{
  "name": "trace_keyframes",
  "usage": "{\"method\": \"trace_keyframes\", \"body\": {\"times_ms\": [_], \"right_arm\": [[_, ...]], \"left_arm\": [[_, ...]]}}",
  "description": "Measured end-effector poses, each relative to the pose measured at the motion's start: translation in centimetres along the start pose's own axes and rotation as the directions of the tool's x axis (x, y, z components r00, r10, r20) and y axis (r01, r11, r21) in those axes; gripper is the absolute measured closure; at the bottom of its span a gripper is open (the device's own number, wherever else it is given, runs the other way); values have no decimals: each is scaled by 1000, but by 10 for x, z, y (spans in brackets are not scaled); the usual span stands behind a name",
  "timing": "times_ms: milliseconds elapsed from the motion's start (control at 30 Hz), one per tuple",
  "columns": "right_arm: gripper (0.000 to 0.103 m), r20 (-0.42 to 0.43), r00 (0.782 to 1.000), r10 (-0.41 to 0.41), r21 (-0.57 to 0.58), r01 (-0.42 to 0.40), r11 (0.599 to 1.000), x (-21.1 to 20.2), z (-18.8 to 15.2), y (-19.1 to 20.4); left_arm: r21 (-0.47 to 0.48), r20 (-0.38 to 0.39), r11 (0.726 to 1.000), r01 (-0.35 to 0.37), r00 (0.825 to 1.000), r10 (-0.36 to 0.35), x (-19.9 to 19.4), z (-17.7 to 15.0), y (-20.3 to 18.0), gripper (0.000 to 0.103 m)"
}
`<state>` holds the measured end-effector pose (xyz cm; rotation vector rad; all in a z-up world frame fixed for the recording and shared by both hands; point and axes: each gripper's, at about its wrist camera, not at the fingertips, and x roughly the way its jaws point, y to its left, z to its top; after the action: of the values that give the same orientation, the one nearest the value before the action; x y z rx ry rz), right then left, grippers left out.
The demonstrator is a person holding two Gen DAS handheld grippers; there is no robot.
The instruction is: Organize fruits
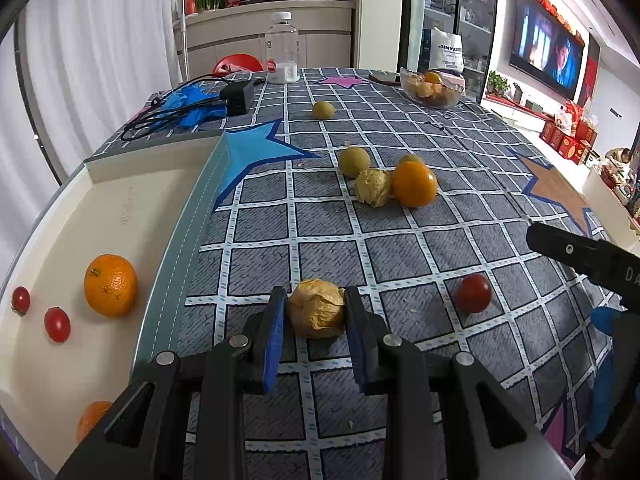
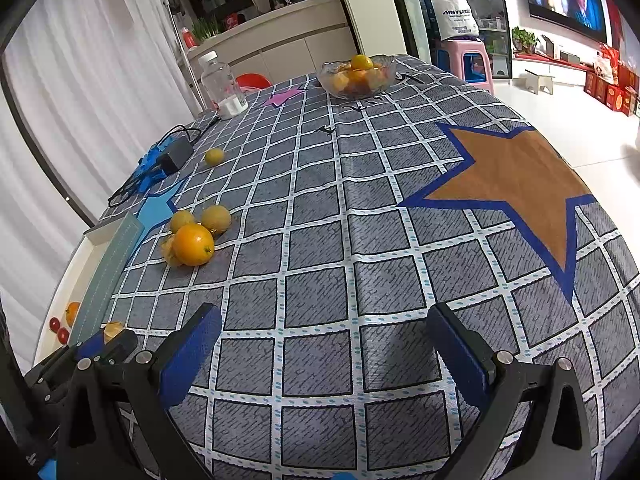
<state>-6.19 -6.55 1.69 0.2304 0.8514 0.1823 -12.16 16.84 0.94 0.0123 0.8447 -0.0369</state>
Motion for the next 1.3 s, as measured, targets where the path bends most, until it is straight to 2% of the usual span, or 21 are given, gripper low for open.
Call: {"method": "trace_keyframes", "body": {"times_ms": [967,1300], "right_arm": [[0,-2,1000,-5,-4,5,1000,1,0,3],[0,-24,998,-64,-47,62,997,5,0,5]], "left_arm": [[0,0,1000,1,1000,-1,0,0,0,71],[-1,0,1000,1,1000,-1,0,0,0,71]]}}
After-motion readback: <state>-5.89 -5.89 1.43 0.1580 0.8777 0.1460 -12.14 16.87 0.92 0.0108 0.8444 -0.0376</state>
